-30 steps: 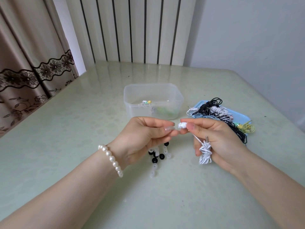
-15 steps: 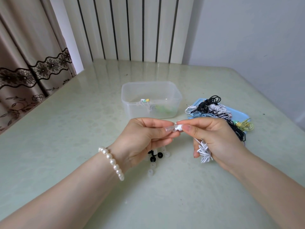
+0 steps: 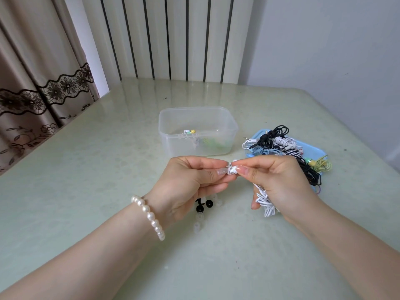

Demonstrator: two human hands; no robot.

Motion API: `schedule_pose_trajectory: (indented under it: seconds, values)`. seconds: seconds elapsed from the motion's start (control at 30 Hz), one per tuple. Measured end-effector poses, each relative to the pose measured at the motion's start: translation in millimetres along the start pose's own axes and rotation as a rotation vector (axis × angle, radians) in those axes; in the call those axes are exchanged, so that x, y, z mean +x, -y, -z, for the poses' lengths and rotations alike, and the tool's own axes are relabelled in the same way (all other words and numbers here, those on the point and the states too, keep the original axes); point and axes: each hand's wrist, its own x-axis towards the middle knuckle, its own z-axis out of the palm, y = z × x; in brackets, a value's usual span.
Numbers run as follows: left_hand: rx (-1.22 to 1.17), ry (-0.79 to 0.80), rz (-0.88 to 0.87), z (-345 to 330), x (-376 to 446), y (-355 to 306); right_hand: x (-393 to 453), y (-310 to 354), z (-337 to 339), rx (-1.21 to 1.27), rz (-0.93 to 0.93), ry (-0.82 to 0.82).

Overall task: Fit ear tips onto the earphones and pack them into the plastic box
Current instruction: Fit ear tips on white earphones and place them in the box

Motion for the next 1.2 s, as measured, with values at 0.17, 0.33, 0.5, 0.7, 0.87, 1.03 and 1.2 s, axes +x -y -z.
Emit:
schedule_pose_trajectory:
  seconds: [0.17, 0.33, 0.5, 0.7, 0.87, 1.03, 1.2]
  values:
    - [-0.048, -0.017, 0.006, -2, -1, 0, -3, 2, -5, -0.011, 0.033, -0.056]
    - [-0.071, -0.021, 0.013, -4, -2, 1, -4, -1, -8, -0.024, 0.071, -0.098]
    - [-0.125, -0.035, 0.020, -6, -3, 2, -3, -11, -9, -0.112, 0.195, -0.182]
    - [-0.134, -0.038, 0.032, -8, -5, 4, -2, -19, -8, -0.337, 0.395, -0.221]
    - [-0.109, -0.027, 0.003, -3, -2, 0, -1, 1, -4, 0.078, 0.029, -0.090]
    - [-0.102, 0.009, 0.009, -1, 0, -1, 1, 0, -2, 0.238, -0.105, 0.061]
    - [-0.019, 0.009, -0.060, 2, 4, -3, 1, 2, 1, 0.348, -0.186, 0.188]
